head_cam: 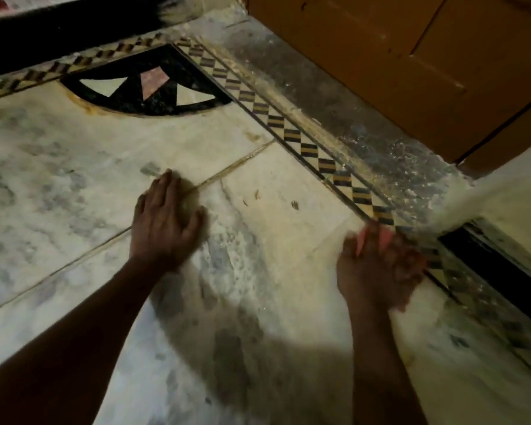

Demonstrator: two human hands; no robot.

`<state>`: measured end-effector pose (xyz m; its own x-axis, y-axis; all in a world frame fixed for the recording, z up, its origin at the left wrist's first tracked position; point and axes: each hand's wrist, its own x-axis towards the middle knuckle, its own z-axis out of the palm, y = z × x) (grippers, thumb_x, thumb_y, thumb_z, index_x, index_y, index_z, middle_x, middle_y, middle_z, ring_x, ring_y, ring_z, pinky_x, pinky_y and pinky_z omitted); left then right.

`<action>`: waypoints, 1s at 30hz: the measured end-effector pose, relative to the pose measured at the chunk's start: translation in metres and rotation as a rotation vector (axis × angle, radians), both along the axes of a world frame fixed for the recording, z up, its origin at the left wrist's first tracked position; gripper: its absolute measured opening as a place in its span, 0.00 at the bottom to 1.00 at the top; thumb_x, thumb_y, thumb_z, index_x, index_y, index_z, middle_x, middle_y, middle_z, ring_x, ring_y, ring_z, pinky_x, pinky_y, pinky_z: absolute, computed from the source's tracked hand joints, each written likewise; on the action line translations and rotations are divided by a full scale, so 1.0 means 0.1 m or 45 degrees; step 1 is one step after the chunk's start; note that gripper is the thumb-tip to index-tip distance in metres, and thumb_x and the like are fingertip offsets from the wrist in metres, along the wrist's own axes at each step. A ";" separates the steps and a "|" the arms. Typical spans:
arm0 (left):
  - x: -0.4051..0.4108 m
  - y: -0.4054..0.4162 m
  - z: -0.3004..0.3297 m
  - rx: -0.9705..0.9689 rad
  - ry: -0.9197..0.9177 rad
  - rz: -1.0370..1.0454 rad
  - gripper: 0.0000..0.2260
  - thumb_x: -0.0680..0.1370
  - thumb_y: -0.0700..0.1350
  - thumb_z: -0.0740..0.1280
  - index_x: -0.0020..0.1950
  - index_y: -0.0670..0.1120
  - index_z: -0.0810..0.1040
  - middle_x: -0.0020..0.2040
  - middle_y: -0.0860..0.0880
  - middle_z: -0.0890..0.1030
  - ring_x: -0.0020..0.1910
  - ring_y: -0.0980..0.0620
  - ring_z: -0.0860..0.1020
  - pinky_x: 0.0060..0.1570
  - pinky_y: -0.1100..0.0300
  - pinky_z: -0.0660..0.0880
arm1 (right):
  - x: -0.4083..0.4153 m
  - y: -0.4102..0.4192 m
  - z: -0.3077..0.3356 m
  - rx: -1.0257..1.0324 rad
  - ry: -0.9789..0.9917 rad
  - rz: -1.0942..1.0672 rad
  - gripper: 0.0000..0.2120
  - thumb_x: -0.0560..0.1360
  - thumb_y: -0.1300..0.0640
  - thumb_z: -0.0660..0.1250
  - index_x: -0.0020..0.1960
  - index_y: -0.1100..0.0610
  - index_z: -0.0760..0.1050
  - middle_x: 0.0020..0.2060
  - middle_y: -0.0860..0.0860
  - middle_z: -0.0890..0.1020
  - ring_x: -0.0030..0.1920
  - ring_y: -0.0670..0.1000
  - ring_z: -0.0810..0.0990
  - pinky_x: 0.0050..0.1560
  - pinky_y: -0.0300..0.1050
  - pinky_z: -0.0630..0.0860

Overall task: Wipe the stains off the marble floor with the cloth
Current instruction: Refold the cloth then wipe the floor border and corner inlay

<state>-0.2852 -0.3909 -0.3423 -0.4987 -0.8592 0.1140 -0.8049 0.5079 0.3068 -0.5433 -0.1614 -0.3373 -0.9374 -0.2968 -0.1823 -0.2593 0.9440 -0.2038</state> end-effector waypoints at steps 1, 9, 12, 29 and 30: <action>0.01 0.00 -0.03 0.005 0.048 0.055 0.34 0.81 0.62 0.56 0.82 0.43 0.63 0.84 0.43 0.62 0.82 0.43 0.61 0.80 0.45 0.59 | -0.02 -0.32 0.01 -0.015 0.003 0.005 0.32 0.83 0.31 0.41 0.85 0.38 0.40 0.86 0.55 0.39 0.84 0.65 0.36 0.81 0.70 0.37; -0.02 -0.06 0.06 0.093 0.021 0.168 0.33 0.80 0.60 0.56 0.79 0.41 0.68 0.83 0.41 0.64 0.81 0.39 0.64 0.78 0.41 0.61 | 1.03 -0.43 0.11 -0.137 0.154 0.774 0.30 0.82 0.36 0.57 0.83 0.35 0.57 0.85 0.50 0.60 0.85 0.62 0.55 0.81 0.68 0.56; -0.01 -0.09 0.02 0.066 0.016 0.173 0.32 0.80 0.59 0.58 0.79 0.40 0.68 0.82 0.40 0.65 0.81 0.39 0.64 0.79 0.41 0.60 | 0.54 -0.56 0.02 0.050 0.109 0.346 0.32 0.82 0.32 0.46 0.85 0.37 0.52 0.86 0.56 0.55 0.84 0.66 0.52 0.81 0.70 0.50; -0.01 -0.10 -0.01 0.041 -0.058 0.143 0.31 0.81 0.58 0.56 0.79 0.41 0.69 0.82 0.40 0.66 0.81 0.40 0.65 0.79 0.44 0.55 | 0.22 -2.35 -0.01 0.022 0.022 0.423 0.34 0.81 0.32 0.35 0.84 0.40 0.34 0.86 0.59 0.41 0.84 0.66 0.38 0.81 0.72 0.43; -0.01 -0.09 0.00 0.048 -0.061 0.136 0.31 0.81 0.58 0.56 0.79 0.41 0.69 0.82 0.41 0.67 0.81 0.40 0.65 0.79 0.44 0.55 | 0.32 -2.55 0.01 0.018 0.000 0.526 0.34 0.82 0.32 0.36 0.84 0.41 0.34 0.86 0.59 0.40 0.84 0.66 0.38 0.81 0.71 0.41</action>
<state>-0.2862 -0.4003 -0.3420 -0.4084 -0.9109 0.0587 -0.8680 0.4074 0.2838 -0.5117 -0.4159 -0.3359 -0.7401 -0.6455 -0.1889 -0.6170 0.7634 -0.1915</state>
